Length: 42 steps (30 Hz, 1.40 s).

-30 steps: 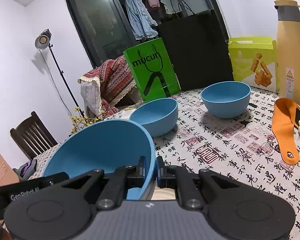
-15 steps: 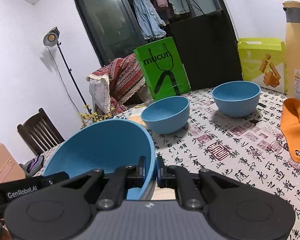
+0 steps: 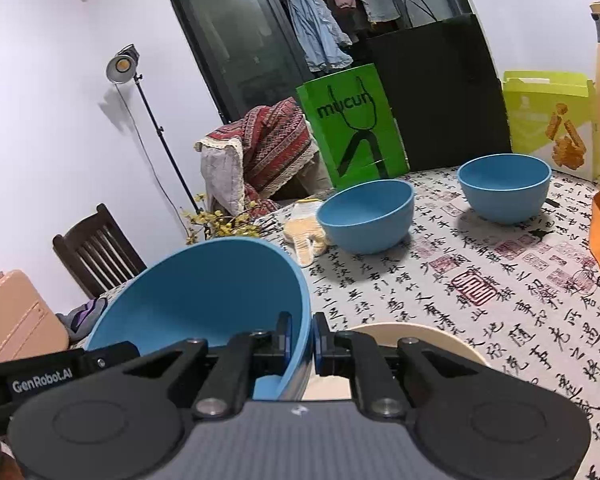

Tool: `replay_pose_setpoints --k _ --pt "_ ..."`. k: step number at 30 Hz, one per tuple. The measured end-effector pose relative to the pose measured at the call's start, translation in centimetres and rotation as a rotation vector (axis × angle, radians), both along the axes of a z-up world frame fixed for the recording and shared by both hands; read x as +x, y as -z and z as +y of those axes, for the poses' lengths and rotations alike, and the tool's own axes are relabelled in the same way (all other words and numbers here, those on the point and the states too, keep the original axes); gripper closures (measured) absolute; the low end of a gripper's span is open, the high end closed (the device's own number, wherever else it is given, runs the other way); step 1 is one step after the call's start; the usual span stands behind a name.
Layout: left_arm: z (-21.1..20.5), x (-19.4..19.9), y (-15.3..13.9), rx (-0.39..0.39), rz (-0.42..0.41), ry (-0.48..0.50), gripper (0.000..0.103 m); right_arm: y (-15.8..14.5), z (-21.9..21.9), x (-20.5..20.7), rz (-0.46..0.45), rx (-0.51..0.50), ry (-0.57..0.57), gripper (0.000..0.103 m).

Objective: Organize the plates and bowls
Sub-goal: 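Carry the held blue bowl past the cream plate stack toward the pink suitcase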

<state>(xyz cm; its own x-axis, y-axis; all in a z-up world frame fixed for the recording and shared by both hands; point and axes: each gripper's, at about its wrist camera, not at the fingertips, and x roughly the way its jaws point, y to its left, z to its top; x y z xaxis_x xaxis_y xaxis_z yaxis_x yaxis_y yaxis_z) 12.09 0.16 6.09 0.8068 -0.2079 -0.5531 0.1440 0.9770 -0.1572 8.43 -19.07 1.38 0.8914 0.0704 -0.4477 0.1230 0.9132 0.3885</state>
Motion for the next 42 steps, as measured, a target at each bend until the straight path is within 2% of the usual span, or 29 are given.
replay_pose_setpoints --k 42 --pt "8.2 -2.6 1.0 -0.051 -0.008 -0.08 0.092 0.0 8.0 -0.9 -0.002 -0.027 -0.098 0.093"
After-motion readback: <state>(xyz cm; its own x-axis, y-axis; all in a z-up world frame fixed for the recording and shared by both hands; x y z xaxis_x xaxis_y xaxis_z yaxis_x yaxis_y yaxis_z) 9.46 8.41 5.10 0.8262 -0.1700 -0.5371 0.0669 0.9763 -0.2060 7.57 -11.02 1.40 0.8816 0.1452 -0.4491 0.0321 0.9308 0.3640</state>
